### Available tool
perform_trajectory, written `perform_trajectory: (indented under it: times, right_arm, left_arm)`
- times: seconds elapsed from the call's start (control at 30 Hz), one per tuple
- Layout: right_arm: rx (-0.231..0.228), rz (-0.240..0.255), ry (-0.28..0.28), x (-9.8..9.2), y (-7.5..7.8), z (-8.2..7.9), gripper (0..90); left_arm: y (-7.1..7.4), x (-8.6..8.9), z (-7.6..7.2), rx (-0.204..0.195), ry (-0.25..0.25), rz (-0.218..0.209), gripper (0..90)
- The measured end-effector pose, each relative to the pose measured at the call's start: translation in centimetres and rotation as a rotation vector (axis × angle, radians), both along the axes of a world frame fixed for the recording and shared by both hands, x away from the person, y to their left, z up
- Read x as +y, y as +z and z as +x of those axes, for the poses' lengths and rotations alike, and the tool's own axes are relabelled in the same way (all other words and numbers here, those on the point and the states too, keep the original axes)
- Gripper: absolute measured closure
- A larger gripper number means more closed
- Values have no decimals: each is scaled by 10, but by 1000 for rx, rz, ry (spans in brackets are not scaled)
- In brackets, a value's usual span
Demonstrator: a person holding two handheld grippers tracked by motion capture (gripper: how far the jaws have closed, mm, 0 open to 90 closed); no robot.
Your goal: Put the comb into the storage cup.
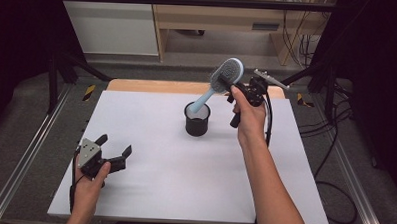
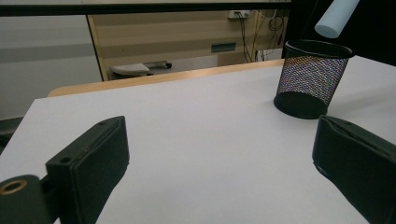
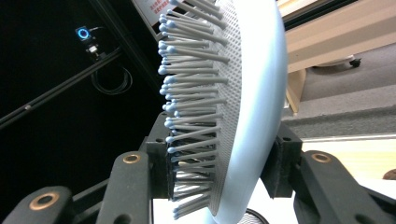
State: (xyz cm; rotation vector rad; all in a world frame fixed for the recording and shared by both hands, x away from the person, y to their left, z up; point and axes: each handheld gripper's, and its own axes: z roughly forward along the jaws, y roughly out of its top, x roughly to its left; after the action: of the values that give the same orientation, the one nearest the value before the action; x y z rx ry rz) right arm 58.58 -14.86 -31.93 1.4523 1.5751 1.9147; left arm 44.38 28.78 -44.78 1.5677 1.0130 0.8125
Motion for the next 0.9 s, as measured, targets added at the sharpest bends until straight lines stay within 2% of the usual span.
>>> perform_trajectory:
  times: [0.3, 0.63, 0.9]
  right_arm:
    - [-11, -33, -20, 0, -1, 2, 542]
    - [-32, -74, -34, 0, 9, 1, 541]
    - [-39, -105, -46, 0, 8, 2, 540]
  left_arm:
    - [0, -1, 0, 1, -7, 4, 38]
    - [-1, -3, 0, 1, -10, 1, 37]
    - [-1, -3, 0, 1, -10, 2, 37]
